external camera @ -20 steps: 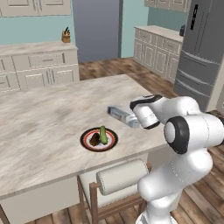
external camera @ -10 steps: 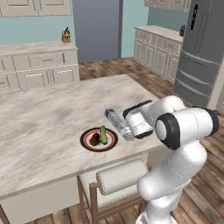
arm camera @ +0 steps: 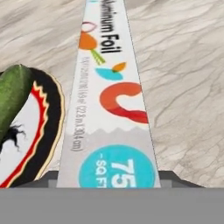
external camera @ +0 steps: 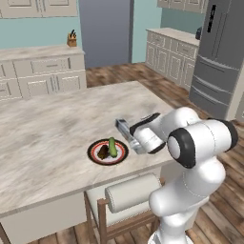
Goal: Retrieve the tupperware and aluminum foil from the cabinet and place them on the dining counter near the plate with cucumber and sweet potato to prepare for storing leftovers.
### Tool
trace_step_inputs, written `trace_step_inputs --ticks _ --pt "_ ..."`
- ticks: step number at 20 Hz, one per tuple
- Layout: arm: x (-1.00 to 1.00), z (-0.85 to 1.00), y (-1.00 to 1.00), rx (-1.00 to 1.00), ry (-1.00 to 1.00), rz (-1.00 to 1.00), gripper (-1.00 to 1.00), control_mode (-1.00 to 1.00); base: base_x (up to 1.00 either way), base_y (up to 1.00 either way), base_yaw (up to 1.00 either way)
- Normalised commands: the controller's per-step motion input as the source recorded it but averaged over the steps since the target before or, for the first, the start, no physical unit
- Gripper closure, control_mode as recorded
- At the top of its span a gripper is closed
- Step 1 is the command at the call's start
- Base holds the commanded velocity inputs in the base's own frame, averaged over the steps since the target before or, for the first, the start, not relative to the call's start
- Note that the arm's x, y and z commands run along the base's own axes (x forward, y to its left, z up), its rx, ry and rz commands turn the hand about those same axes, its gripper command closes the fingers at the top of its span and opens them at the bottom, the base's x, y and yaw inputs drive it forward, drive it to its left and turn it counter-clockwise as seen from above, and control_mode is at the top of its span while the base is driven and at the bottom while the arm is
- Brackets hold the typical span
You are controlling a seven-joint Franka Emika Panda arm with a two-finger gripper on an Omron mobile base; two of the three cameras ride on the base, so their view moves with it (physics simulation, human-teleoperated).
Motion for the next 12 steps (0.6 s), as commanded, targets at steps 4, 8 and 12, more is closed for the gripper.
trace_step_inputs --ticks 4,8,12 --pt "-0.19 0.64 -0.25 0.0 0.0 0.0 -1.0 -1.0 0.0 0.0 0.0" --pt "-0.23 1.0 -0.19 0.0 -0.1 0.0 -1.0 -1.0 0.0 0.0 0.0" --pt "-0.18 1.0 0.0 0.0 -0.15 -0.01 -1.0 -1.0 0.0 0.0 0.0"
